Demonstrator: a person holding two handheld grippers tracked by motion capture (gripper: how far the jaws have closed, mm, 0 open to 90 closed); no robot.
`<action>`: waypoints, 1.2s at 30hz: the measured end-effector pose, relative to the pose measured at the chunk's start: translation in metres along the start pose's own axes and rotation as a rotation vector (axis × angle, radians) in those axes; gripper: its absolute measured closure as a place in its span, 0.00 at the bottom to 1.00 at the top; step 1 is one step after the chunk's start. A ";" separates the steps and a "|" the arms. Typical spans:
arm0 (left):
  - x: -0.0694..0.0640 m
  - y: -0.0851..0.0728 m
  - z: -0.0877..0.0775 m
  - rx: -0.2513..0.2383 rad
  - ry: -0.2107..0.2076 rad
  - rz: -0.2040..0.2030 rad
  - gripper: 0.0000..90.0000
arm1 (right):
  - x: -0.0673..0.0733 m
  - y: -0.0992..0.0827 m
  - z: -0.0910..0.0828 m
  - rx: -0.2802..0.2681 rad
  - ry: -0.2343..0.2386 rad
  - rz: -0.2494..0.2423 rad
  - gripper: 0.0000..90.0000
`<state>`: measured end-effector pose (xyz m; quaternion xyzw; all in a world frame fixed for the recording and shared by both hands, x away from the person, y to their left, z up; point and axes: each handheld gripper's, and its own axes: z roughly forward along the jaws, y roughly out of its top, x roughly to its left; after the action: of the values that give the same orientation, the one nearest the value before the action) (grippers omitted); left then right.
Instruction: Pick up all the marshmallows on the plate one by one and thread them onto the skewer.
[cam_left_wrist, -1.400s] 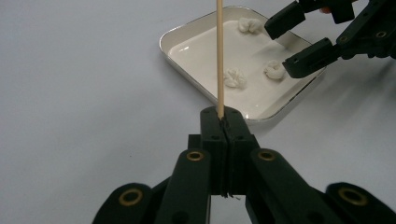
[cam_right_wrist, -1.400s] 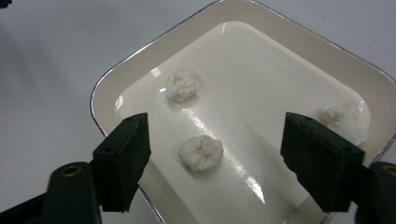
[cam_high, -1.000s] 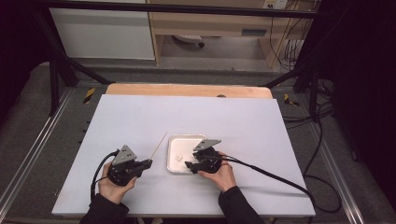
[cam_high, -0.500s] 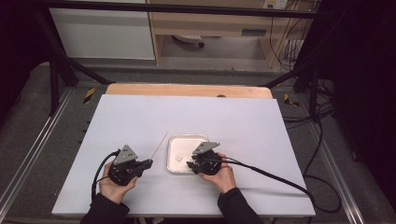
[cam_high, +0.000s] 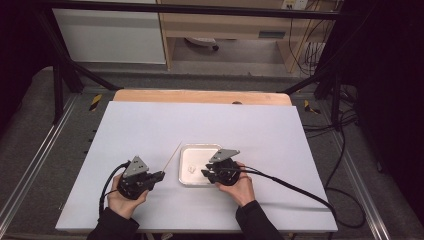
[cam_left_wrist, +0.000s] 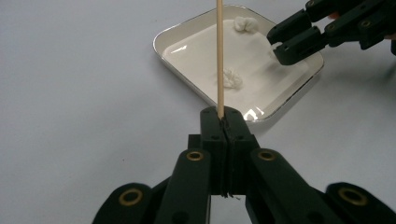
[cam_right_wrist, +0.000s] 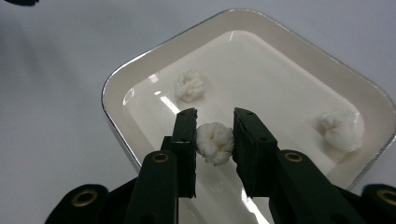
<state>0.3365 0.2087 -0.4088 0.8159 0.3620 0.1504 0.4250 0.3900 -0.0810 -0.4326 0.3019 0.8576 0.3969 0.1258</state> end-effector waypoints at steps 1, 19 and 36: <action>0.000 0.000 0.000 -0.002 -0.002 -0.001 0.98 | -0.001 0.001 -0.003 -0.009 0.002 0.000 0.79; -0.021 0.005 0.013 -0.027 -0.045 0.036 0.99 | -0.029 0.007 -0.063 -0.170 0.066 0.114 0.80; -0.055 0.019 0.033 -0.052 -0.116 0.094 0.99 | -0.041 0.018 -0.107 -0.357 0.168 0.210 0.80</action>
<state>0.3253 0.1428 -0.4093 0.8281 0.2938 0.1322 0.4588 0.3810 -0.1619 -0.3504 0.3283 0.7451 0.5771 0.0635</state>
